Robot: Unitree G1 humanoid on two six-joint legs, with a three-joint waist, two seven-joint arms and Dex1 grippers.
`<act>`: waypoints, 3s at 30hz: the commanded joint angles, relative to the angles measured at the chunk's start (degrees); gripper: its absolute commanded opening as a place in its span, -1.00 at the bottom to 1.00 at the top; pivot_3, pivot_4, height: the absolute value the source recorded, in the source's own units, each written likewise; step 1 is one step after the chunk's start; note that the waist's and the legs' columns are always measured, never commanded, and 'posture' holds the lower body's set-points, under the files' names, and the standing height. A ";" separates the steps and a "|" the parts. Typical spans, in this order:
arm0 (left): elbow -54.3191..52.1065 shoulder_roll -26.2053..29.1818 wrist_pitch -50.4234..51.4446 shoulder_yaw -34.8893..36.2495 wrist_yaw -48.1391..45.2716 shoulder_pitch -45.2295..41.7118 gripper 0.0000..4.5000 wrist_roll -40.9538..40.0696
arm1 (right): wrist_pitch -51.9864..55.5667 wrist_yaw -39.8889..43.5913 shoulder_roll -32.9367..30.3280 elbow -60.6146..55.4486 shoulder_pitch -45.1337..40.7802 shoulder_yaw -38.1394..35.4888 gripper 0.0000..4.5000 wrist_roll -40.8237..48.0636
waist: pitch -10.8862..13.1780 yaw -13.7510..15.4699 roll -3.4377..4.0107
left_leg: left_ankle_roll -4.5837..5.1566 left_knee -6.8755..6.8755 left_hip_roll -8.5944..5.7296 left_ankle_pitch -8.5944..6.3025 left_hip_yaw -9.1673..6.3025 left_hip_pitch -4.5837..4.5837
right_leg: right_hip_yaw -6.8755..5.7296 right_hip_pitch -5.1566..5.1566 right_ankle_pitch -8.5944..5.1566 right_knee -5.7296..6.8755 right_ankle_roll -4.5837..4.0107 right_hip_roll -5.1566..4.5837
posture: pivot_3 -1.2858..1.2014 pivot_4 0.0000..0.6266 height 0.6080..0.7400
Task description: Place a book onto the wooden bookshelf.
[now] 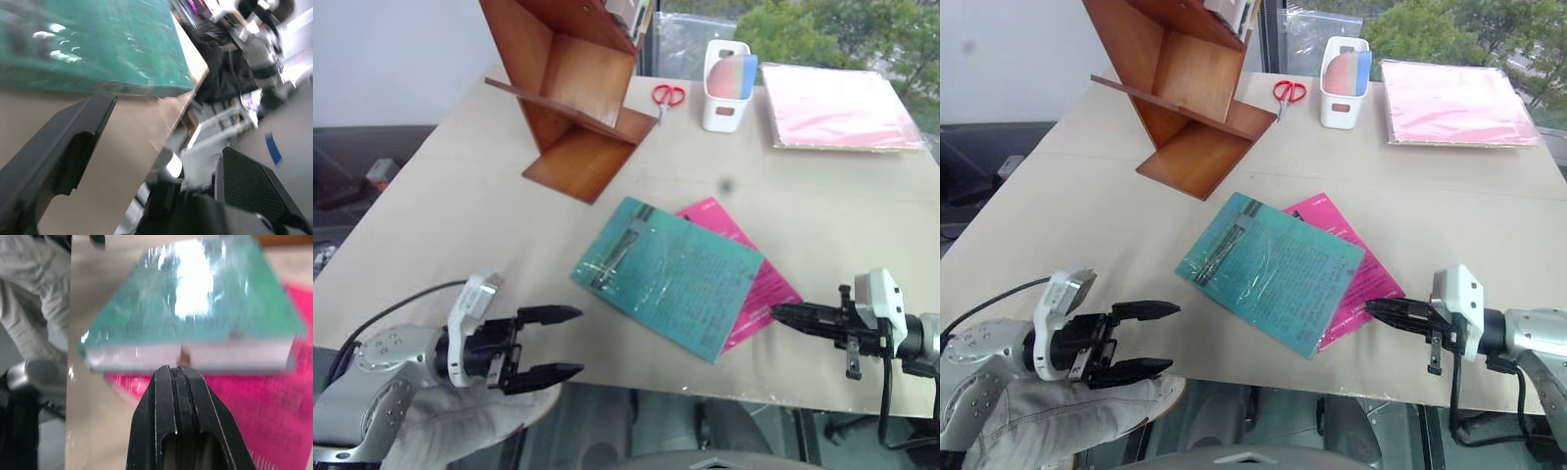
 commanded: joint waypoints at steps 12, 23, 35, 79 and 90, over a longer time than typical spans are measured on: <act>0.50 -7.42 32.84 4.97 42.56 -3.06 1.00 -41.83 | 2.43 -5.29 -1.47 -6.10 -7.70 0.63 -0.28 0.60 | -0.01 0.16 -0.04 | 0.01 0.03 -0.06 0.00 -0.20 -0.05 | -0.06 0.00 0.01 0.05 0.02 -0.10 | 0.03 -0.52 1.00; 21.17 -10.18 32.01 -1.85 34.08 -6.97 1.00 -35.47 | -4.76 -4.50 -0.16 -10.46 -4.12 -0.45 0.37 -1.97 | -0.17 0.25 0.23 | 0.00 0.06 -0.22 0.01 -0.03 0.05 | -0.03 0.00 0.00 0.20 0.00 -0.05 | 0.03 -0.52 1.00; 38.61 -5.78 21.54 -7.16 4.62 -11.02 1.00 -13.31 | -6.12 1.31 1.81 -6.47 -7.53 1.69 0.77 7.43 | -1.49 -0.51 1.90 | -0.30 -0.39 0.40 -0.17 0.39 1.46 | 0.61 0.54 -0.42 0.61 -0.36 -0.12 | 0.03 -0.52 1.00; -0.46 3.33 9.08 7.15 15.55 -20.63 1.00 -8.03 | 4.68 -3.75 6.46 6.98 -34.68 23.03 0.05 -7.09 | 0.06 0.00 -0.35 | -0.53 -0.60 0.83 0.21 1.33 0.03 | -0.75 -0.47 -0.43 0.70 -0.44 -0.01 | 0.03 -0.52 1.00; -1.30 1.60 4.84 6.50 12.06 -17.22 1.00 -3.69 | -1.94 -5.21 10.99 23.27 -38.97 34.75 -0.98 -23.71 | 0.07 -0.13 -0.35 | -0.53 -0.69 0.86 0.20 1.40 0.00 | -0.70 -0.61 -0.43 0.72 -0.45 0.03 | 0.03 -0.52 1.00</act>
